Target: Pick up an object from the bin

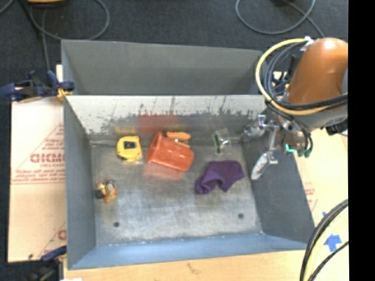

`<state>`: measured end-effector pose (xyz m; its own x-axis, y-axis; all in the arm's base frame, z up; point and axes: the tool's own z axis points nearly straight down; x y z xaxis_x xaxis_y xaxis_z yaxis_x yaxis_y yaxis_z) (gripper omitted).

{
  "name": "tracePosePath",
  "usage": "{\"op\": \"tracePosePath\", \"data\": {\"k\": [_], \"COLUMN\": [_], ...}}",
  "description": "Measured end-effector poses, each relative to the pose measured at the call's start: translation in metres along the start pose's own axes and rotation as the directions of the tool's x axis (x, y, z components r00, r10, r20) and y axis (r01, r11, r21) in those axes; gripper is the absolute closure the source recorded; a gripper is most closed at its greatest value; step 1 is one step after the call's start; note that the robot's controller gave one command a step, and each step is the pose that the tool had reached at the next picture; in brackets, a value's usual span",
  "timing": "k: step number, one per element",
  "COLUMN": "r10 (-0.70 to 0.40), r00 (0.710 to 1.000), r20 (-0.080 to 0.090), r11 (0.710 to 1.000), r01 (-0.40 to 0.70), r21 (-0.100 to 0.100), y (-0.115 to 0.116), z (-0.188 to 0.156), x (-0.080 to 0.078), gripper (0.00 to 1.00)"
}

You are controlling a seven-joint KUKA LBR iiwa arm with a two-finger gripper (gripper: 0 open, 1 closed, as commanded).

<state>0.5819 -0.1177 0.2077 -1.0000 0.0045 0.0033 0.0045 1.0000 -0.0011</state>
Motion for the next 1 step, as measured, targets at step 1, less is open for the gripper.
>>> {"op": "tracePosePath", "data": {"k": [1], "r10": [-0.003], "r00": [1.0], "r20": [0.008], "r11": [1.0], "r01": [0.003], "r21": [0.001], "y": [0.0005], "z": [-0.0049], "x": [-0.0016], "gripper": [0.0]}}
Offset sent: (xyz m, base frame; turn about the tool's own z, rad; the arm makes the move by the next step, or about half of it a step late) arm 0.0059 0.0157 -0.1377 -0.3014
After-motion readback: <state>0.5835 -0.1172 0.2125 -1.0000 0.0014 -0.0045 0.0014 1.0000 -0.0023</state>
